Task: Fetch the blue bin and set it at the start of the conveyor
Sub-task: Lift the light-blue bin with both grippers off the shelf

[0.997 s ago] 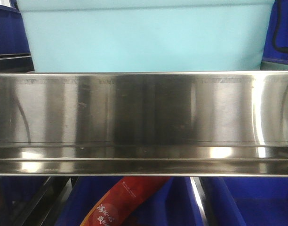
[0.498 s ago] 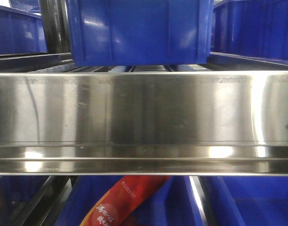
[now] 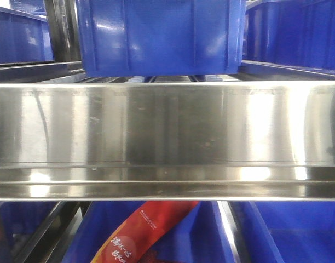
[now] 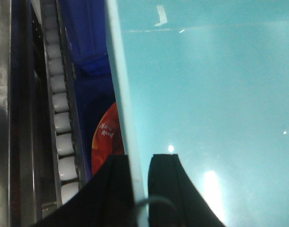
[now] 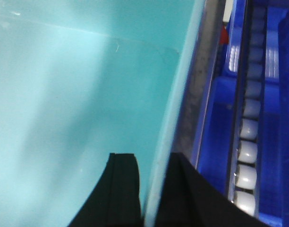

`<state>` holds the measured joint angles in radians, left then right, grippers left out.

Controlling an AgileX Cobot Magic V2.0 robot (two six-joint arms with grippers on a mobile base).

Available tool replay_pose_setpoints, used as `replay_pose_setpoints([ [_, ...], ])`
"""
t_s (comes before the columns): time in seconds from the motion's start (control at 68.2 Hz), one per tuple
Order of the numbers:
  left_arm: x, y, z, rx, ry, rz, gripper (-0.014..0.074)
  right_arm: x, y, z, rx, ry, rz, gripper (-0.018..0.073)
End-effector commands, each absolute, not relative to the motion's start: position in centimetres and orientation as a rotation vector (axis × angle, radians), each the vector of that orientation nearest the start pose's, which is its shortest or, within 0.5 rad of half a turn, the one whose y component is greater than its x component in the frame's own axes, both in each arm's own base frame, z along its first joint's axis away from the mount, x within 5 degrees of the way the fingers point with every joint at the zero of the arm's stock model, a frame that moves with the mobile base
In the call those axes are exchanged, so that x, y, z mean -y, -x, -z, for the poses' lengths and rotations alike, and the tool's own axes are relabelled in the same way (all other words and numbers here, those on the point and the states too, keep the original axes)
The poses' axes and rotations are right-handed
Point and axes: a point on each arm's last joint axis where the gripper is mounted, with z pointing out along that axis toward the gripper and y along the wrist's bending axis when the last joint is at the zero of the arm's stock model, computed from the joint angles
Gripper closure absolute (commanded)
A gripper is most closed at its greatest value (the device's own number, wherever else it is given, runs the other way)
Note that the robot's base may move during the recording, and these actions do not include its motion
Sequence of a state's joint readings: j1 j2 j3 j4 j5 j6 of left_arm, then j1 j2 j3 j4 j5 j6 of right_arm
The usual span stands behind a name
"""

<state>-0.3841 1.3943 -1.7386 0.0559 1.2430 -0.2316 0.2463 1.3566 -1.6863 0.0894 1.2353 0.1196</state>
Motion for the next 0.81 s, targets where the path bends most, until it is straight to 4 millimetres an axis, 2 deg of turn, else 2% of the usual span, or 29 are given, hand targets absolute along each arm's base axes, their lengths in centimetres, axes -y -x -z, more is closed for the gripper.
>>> replay_pose_setpoints([
  [0.0, 9.93, -24.72, -46.72, -2.362, -0.211, 0.220, 0.0708, -6.67, -24.57, -46.77, -2.362, 0.184, -0.241, 0.0712],
  [0.132, 10.07, -24.79, -46.10, -2.384, -0.217, 0.219, 0.0708, -6.67, -24.57, -46.77, -2.362, 0.184, -0.241, 0.0712],
  [0.41, 10.07, -24.79, -46.10, -2.384, -0.217, 0.219, 0.0708, -6.67, -24.60, -46.79, -2.358, 0.184, -0.242, 0.0712],
  [0.792, 10.10, -25.17, -46.47, -2.325, -0.214, 0.218, 0.0708, -6.82, -25.30, -47.60, -2.239, 0.170, -0.259, 0.0712],
])
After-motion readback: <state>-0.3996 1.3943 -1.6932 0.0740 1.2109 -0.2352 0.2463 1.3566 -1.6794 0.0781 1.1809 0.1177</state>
